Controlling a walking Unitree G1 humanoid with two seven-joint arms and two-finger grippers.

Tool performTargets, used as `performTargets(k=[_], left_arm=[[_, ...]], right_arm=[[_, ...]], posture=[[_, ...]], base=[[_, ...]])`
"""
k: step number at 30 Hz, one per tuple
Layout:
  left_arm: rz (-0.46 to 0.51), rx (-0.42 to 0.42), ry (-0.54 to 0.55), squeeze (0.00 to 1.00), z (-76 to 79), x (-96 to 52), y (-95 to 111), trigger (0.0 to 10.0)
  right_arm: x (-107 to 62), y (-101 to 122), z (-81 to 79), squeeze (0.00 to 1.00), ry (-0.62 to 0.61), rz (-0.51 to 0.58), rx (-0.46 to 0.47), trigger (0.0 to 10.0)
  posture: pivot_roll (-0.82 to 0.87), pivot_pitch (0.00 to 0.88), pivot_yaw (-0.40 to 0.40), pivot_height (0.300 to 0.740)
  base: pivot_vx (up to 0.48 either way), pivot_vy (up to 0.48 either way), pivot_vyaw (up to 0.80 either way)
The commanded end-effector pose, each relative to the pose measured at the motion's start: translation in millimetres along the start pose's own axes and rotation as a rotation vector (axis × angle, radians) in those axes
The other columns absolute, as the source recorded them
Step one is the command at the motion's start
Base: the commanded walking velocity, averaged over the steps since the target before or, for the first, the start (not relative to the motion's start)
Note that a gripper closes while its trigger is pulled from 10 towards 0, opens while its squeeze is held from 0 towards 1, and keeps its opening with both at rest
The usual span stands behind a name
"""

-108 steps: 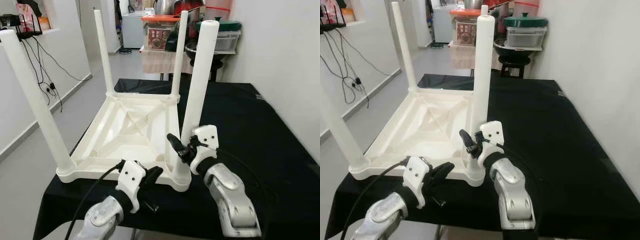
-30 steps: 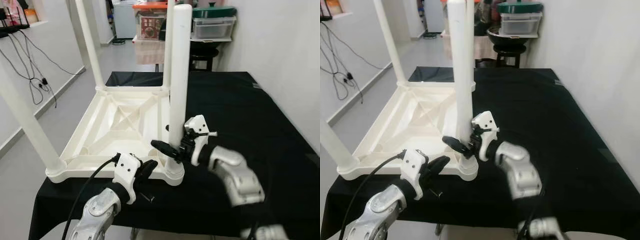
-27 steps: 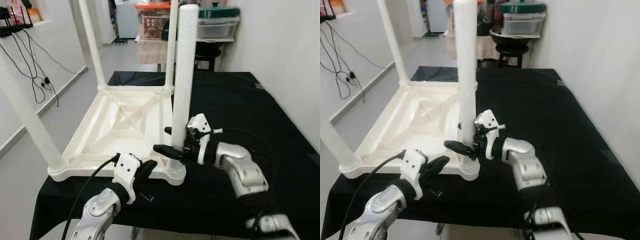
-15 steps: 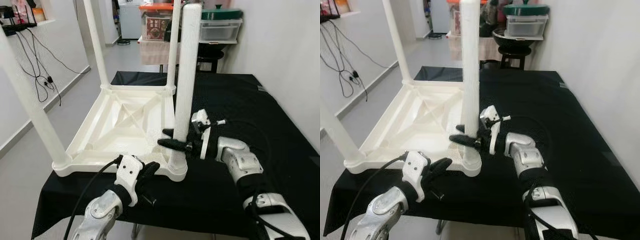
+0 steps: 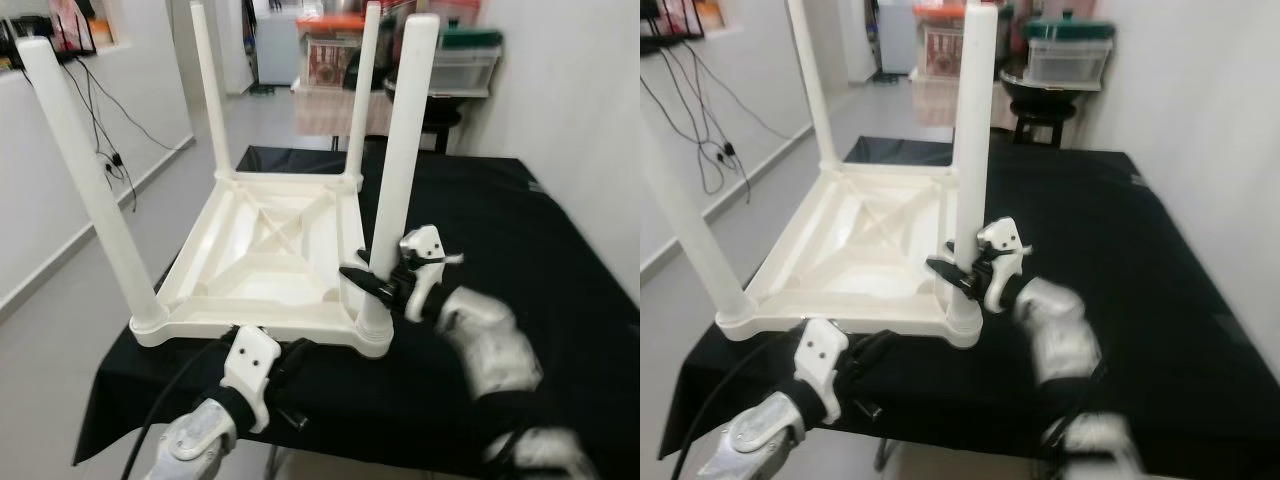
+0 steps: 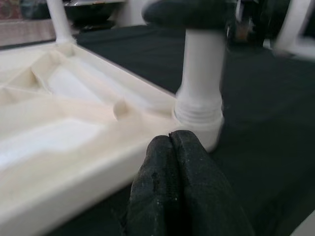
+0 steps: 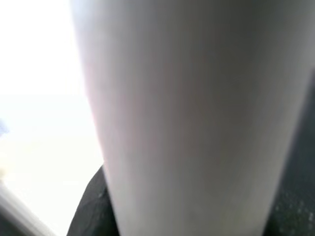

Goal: Building children table

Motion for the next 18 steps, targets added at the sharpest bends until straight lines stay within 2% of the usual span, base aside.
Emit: performTargets(k=[1,2,3,4,6,8,9,10,11,14,15,16,17,18], left_arm=[[0.007,-0.003,-0.007,0.0,-2.4,0.0,1.7,10.0],[0.007,-0.003,-0.007,0.0,-2.4,0.0,1.7,10.0],[0.008,-0.006,-0.009,0.0,-4.0,0.6,1.9,10.0],[0.008,-0.01,-0.022,0.0,-4.0,2.8,2.0,10.0],[0.008,-0.01,-0.022,0.0,-4.0,2.8,2.0,10.0],[0.005,-0.007,-0.035,0.0,-4.4,6.9,2.4,10.0],[0.005,-0.007,-0.035,0.0,-4.4,6.9,2.4,10.0],[0.009,-0.007,-0.023,0.0,-5.4,7.9,2.9,10.0],[0.011,-0.011,-0.017,0.0,-6.5,9.2,3.3,10.0],[0.013,-0.016,-0.011,0.0,-7.6,10.3,3.5,10.0],[0.014,-0.019,-0.011,0.0,-8.0,11.2,3.5,10.0],[0.014,-0.019,-0.011,0.0,-8.0,11.2,3.5,10.0],[0.013,-0.021,-0.012,0.0,-8.1,12.2,3.3,10.0],[0.013,-0.021,-0.012,0.0,-8.1,12.2,3.3,10.0]], right_arm=[[-18.7,-28.6,-12.8,0.0,-0.111,-0.17,0.087,0.0],[-18.7,-28.6,-12.8,0.0,-0.111,-0.17,0.087,0.0],[-18.8,-15.5,-21.2,0.0,-0.074,-0.119,0.025,0.0],[-12.2,-18.3,-21.3,0.0,-0.017,-0.135,-0.04,0.0],[-12.2,-18.3,-21.3,0.0,-0.017,-0.135,-0.04,0.0],[2.1,-20.6,-15.1,0.0,0.016,-0.141,-0.086,0.0],[2.1,-20.6,-15.1,0.0,0.016,-0.141,-0.086,0.0],[7.0,-17.1,-14.5,0.0,-0.002,-0.104,-0.045,10.0],[10.7,-12.8,-16.8,1.0,0.021,-0.065,0.021,10.0],[11.7,-8.3,-19.1,1.0,0.032,-0.047,0.074,10.0],[13.4,-0.4,-25.7,1.0,0.114,-0.013,0.102,10.0],[13.4,-0.4,-25.7,1.0,0.114,-0.013,0.102,10.0],[14.4,8.8,-29.9,1.0,0.21,0.024,0.075,10.0],[14.4,8.8,-29.9,1.0,0.21,0.024,0.075,10.0]], posture=[[-0.05,0.0,-0.03,0.74],[-0.05,0.0,-0.03,0.74],[-0.09,0.0,0.001,0.74],[-0.05,0.0,-0.025,0.74],[-0.05,0.0,-0.025,0.74],[-0.04,0.0,-0.031,0.74],[-0.04,0.0,-0.031,0.74],[-0.05,0.0,-0.026,0.74],[-0.04,0.0,-0.032,0.74],[-0.03,0.0,-0.03,0.74],[-0.03,0.0,-0.033,0.74],[-0.03,0.0,-0.033,0.74],[-0.03,0.0,-0.034,0.74],[-0.03,0.0,-0.034,0.74]], base=[[0.0,0.0,0.0],[0.0,0.0,0.0],[0.0,0.0,0.0],[0.0,0.0,0.0],[0.0,0.0,0.0],[0.0,0.0,0.0],[0.0,0.0,0.0],[0.0,0.0,0.0],[0.0,0.0,0.0],[0.0,0.0,0.0],[0.0,0.0,0.0],[0.0,0.0,0.0],[0.0,0.0,0.0],[0.0,0.0,0.0]])
Point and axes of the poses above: a point about 5 cm out from each wrist's last joint towards the gripper, its own x axis pointing out of the wrist towards the gripper, its own y axis along the axis of the wrist's last joint, z = x × y, the point moved 2 cm from there along x, pointing out of the wrist towards the gripper, and after that the axes turned 6 degrees about -x, right-handed, at the moved point
